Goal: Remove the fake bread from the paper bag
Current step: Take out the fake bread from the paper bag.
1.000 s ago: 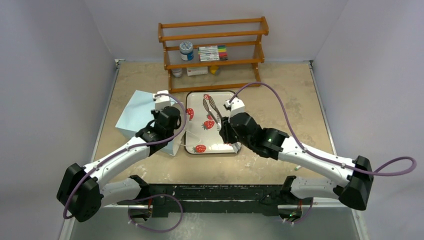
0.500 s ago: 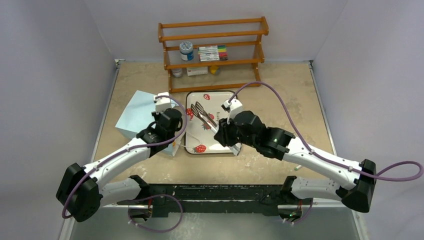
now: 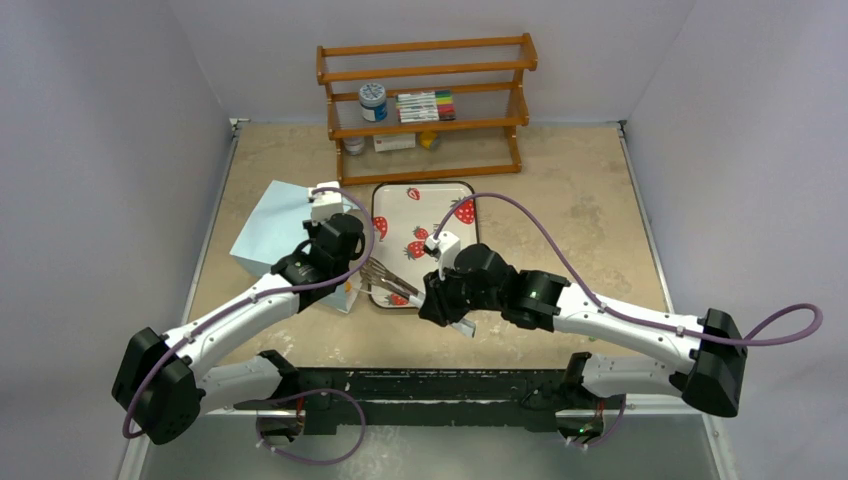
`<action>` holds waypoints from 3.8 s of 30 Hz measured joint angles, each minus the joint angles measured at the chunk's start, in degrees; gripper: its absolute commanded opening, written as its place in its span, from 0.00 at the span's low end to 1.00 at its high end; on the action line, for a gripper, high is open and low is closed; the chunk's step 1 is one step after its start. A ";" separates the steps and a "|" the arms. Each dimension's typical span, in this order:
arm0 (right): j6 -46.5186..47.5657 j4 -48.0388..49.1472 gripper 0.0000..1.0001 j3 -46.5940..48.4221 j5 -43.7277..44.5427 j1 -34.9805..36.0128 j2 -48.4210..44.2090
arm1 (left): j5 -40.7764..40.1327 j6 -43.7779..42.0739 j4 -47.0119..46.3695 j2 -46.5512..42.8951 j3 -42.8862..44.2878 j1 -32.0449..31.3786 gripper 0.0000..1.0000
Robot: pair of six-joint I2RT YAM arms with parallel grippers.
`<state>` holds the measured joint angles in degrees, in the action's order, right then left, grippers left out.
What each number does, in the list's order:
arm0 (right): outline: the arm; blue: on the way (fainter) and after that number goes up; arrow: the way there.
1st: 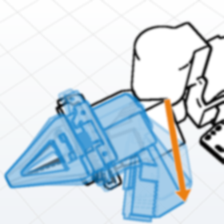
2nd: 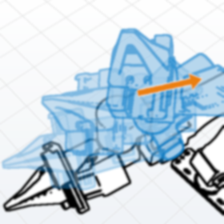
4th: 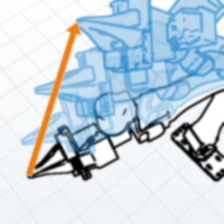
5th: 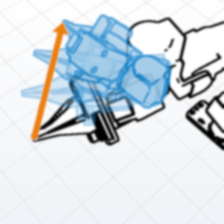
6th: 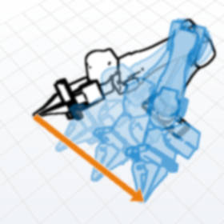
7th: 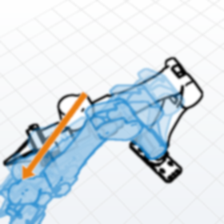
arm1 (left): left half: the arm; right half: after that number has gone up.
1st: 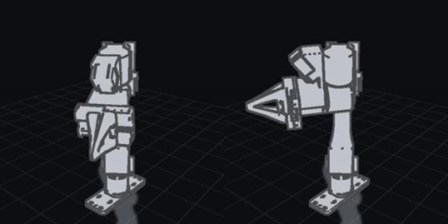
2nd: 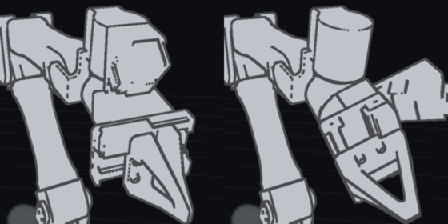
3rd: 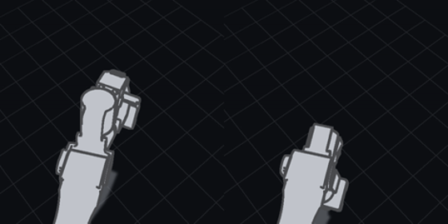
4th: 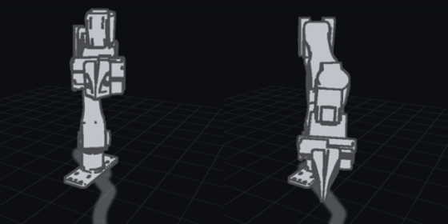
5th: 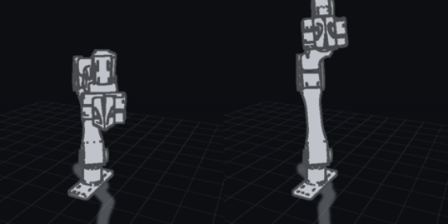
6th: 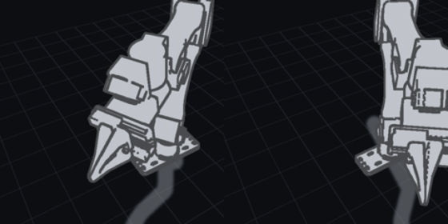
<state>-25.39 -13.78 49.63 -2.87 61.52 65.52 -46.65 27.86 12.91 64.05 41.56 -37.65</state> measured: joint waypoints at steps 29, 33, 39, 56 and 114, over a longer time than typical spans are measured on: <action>5.31 11.76 0.38 -3.61 -7.50 0.02 10.86 | 4.28 -2.01 3.69 -2.25 1.53 0.00 0.00; 5.66 12.70 0.40 -4.00 -8.87 0.02 11.82 | 4.68 -2.10 4.42 -2.25 1.81 0.00 0.00; 6.45 14.12 0.44 -4.02 -9.86 0.02 13.38 | 4.98 -2.14 4.96 -2.25 1.88 0.00 0.00; 8.55 12.72 0.45 -3.96 -4.92 0.11 13.79 | 5.14 -2.14 5.16 -2.25 2.05 0.00 0.00; 13.49 17.64 0.49 9.03 -10.29 0.09 32.26 | 8.33 -3.43 3.48 -0.24 2.03 0.02 0.00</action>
<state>-11.90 3.86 58.65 -13.17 61.60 97.78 -38.33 24.43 16.38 63.81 43.59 -37.63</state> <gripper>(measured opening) 0.531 0.007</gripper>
